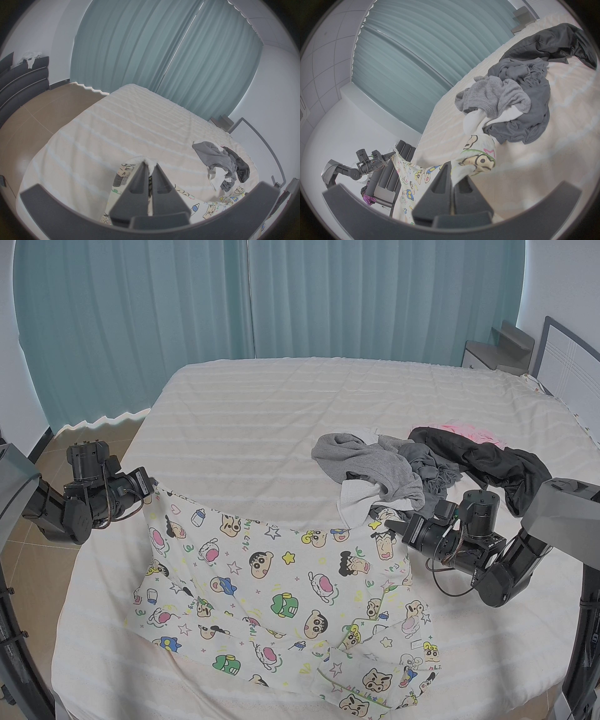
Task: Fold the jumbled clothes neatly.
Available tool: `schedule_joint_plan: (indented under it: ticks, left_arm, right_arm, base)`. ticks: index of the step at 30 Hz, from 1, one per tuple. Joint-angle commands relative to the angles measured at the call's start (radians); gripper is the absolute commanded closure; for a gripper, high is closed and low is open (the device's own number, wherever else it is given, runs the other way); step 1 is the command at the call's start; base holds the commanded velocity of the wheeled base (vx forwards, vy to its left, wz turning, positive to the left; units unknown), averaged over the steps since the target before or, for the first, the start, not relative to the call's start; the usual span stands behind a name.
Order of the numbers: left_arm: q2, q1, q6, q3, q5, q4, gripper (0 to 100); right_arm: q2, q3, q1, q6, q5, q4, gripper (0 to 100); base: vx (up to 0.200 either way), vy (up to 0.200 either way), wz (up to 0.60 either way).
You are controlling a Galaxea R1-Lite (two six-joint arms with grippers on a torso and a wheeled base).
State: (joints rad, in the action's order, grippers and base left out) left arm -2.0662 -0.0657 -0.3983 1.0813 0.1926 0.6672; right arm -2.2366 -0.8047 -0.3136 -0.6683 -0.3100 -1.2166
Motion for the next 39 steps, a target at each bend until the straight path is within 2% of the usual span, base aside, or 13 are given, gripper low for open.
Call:
schedule_joint_plan:
  ticks: [1, 9, 15, 19, 28, 32, 39]
  left_arm:
    - [-0.028, 0.003, 0.003, 0.028, -0.008, -0.005, 100]
    - [-0.031, 0.006, -0.005, 0.032, -0.012, -0.020, 100]
    - [-0.040, 0.006, -0.080, 0.058, -0.071, -0.014, 100]
    - [-0.045, 0.006, -0.097, 0.077, -0.073, -0.018, 100]
    - [-0.060, 0.020, -0.088, 0.075, -0.059, -0.018, 100]
    - [-0.058, 0.012, -0.045, 0.062, -0.058, -0.034, 100]
    - [-0.055, -0.003, -0.033, 0.049, -0.058, -0.040, 100]
  right_arm:
    - [0.003, -0.002, 0.002, -0.002, 0.000, -0.012, 100]
    - [0.023, 0.004, 0.018, -0.007, 0.000, -0.037, 100]
    - [0.028, -0.004, 0.030, -0.007, -0.001, -0.037, 100]
    - [0.029, -0.002, 0.033, -0.007, 0.000, -0.038, 100]
    - [0.032, 0.002, 0.038, -0.007, 0.000, -0.038, 100]
    - [0.063, 0.010, 0.033, -0.007, -0.001, -0.023, 100]
    - [0.127, 0.104, 0.031, -0.007, -0.021, -0.018, 100]
  base:
    - [0.000, 0.000, 0.00]
    - [0.000, 0.000, 0.00]
    - [0.000, 0.000, 0.00]
    - [0.000, 0.000, 0.00]
    - [0.000, 0.000, 0.00]
    - [0.000, 0.000, 0.00]
    - [0.000, 0.000, 0.00]
